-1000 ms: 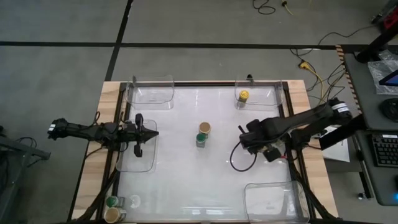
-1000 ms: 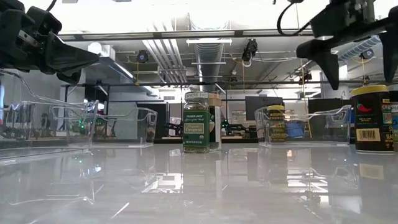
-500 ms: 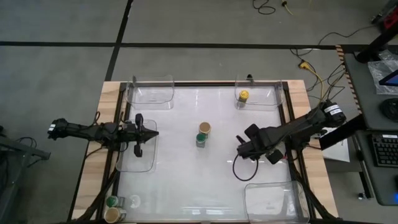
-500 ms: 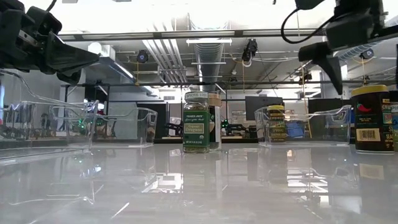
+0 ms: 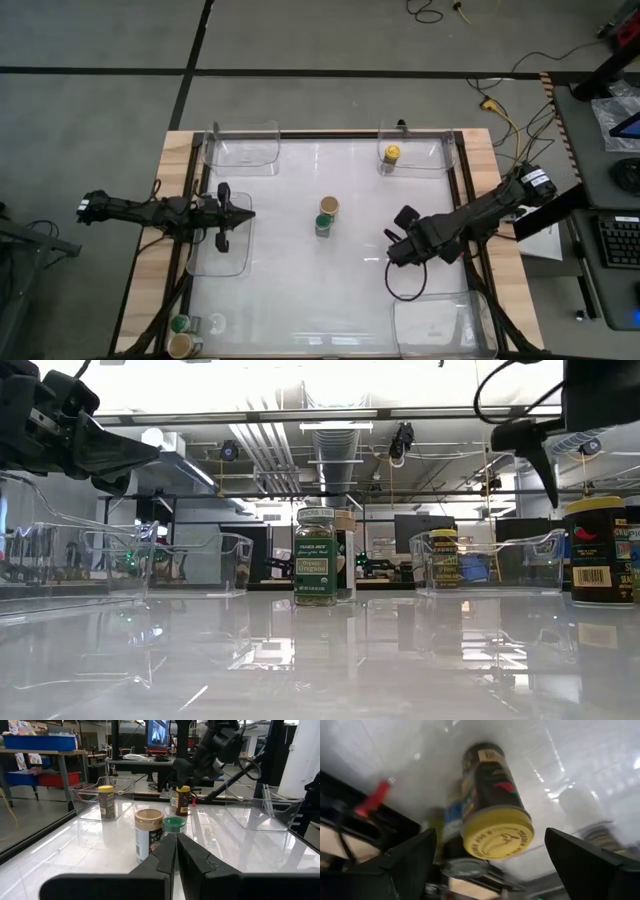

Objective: Sort spices by type
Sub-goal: Put the yellow seasoning bottle into the top right transparent bin

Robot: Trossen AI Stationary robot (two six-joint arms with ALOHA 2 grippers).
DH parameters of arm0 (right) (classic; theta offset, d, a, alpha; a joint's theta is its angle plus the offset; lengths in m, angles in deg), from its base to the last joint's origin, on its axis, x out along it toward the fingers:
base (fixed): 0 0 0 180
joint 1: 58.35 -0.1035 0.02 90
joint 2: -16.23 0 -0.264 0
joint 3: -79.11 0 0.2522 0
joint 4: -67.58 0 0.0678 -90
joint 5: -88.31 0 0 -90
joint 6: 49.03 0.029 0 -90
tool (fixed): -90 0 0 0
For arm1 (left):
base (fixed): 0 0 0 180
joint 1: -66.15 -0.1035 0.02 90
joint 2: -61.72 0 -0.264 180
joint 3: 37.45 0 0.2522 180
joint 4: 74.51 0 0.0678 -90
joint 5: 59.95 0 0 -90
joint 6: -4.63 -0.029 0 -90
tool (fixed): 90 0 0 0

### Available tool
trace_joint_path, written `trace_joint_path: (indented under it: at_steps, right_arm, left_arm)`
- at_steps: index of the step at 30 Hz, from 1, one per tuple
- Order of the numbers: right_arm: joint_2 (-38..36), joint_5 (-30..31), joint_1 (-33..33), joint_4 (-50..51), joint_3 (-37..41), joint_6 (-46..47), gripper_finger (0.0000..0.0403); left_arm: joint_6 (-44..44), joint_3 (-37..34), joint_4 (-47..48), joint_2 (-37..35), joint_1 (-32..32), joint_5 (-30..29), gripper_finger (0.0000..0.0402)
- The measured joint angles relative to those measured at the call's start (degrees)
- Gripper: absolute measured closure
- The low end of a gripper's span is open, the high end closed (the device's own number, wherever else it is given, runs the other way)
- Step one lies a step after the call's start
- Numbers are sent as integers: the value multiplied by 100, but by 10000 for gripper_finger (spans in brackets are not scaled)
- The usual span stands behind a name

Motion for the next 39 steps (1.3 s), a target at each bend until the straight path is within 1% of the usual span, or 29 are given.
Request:
trace_joint_path:
  at_steps: [4, 12, 16, 19, 27, 30, 33, 39]
  right_arm:
    - [0, 108, 3, -34, 113, -469, 39]
    - [-2, 96, 4, -91, 166, -793, 39]
    - [-1, 87, 4, -289, 190, -949, 39]
    - [33, 70, 4, -377, 230, -982, 39]
    - [81, 15, 4, -429, 255, -563, 40]
    - [81, 17, 4, -452, 255, -593, 42]
    - [81, 17, 4, -451, 255, -682, 58]
    - [81, 17, 6, -426, 255, -592, 114]
  left_arm:
    - [1, 0, -1, 1, -1, 0, 400]
    - [0, 0, 0, 0, 0, 0, 400]
    - [1, 0, 0, 0, 0, 0, 400]
    - [2, 0, 0, 2, 1, 0, 400]
    - [0, 0, 0, 9, -1, 0, 400]
    - [0, 0, -1, 11, -1, 0, 400]
    - [0, 0, 0, 11, 0, 0, 400]
    - [0, 0, 0, 11, -1, 0, 400]
